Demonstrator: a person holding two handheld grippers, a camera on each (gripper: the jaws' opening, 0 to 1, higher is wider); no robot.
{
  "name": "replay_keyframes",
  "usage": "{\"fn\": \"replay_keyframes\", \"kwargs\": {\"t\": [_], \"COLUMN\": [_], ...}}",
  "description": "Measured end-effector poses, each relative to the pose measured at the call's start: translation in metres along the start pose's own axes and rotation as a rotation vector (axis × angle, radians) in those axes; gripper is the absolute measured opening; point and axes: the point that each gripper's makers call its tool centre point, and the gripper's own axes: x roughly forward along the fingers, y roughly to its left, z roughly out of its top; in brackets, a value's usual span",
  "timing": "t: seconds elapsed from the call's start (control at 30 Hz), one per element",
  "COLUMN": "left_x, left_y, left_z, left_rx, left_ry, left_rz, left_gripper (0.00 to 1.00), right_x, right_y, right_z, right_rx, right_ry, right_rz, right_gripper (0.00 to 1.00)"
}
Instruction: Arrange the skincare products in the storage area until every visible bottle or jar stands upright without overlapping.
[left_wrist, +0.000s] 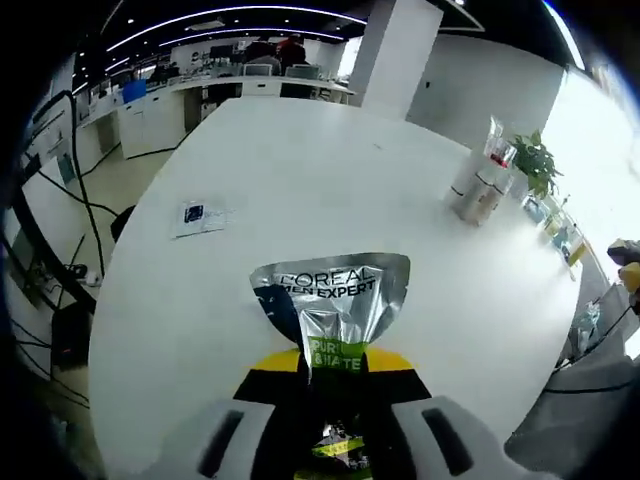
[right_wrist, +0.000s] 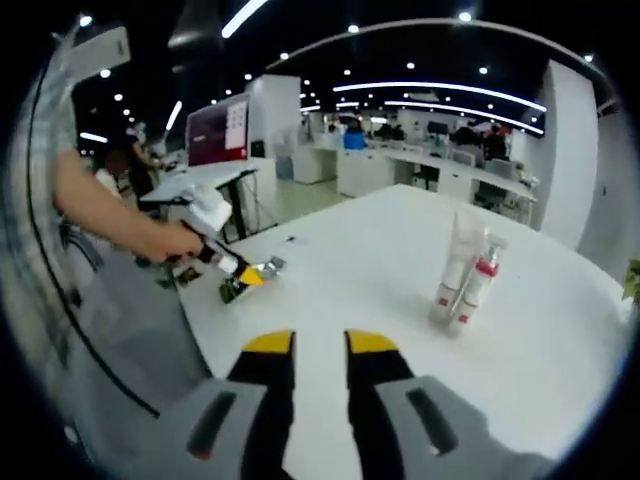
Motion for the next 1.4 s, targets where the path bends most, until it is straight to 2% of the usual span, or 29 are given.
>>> {"fn": "replay_keyframes", "kwargs": {"t": [0.1,0.17,0.33,0.43,0.57,0.73,0.87,0.93,1.0,1.03,1.13,1.17,1.2,1.3,1.4], "left_x": [-0.011,-0.020,-0.043,-0.052,-0.064,-0.071,-0.074,-0.076,-0.079,-0.079,-0.082,-0.083,-0.082,-0.082,-0.084], "left_y": [-0.022,-0.037,-0.078,-0.102,-0.141,-0.172,-0.179,-0.181,-0.185,-0.186,-0.186,-0.187,-0.186,-0.182,-0.175], "left_z": [0.004,0.010,0.027,0.035,0.037,0.027,0.018,0.018,0.017,0.017,0.018,0.019,0.019,0.018,0.016], "left_rx": [0.022,0.006,0.020,0.076,0.162,0.226,0.289,0.304,0.357,0.387,0.410,0.415,0.415,0.435,0.423], "left_ry": [-0.025,-0.053,-0.122,-0.150,-0.152,-0.137,-0.118,-0.121,-0.120,-0.122,-0.128,-0.135,-0.142,-0.135,-0.129], "left_rz": [-0.046,-0.076,-0.146,-0.192,-0.256,-0.310,-0.308,-0.310,-0.308,-0.302,-0.293,-0.297,-0.296,-0.296,-0.301], "left_gripper": [0.16,0.15,0.15,0.15,0.15,0.16,0.16,0.16,0.17,0.17,0.17,0.18,0.19,0.28,0.33], "right_x": [0.008,0.013,0.030,0.036,0.040,0.040,0.040,0.041,0.044,0.045,0.047,0.047,0.046,0.047,0.047], "right_y": [0.008,0.015,0.037,0.044,0.049,0.051,0.050,0.048,0.045,0.045,0.042,0.041,0.044,0.044,0.047], "right_z": [0.002,0.005,0.009,0.015,0.023,0.030,0.033,0.030,0.025,0.024,0.020,0.018,0.022,0.018,0.017], "right_rx": [0.011,0.037,0.233,0.345,0.554,0.649,0.737,0.793,0.859,0.864,0.878,0.886,0.937,0.931,0.926], "right_ry": [-0.009,-0.019,-0.054,-0.082,-0.131,-0.174,-0.188,-0.181,-0.175,-0.172,-0.163,-0.157,-0.157,-0.129,-0.114], "right_rz": [0.030,0.055,0.155,0.191,0.234,0.271,0.286,0.284,0.272,0.273,0.265,0.260,0.284,0.299,0.314], "right_gripper": [0.18,0.19,0.24,0.32,0.42,0.43,0.41,0.37,0.31,0.27,0.17,0.17,0.16,0.09,0.08]}}
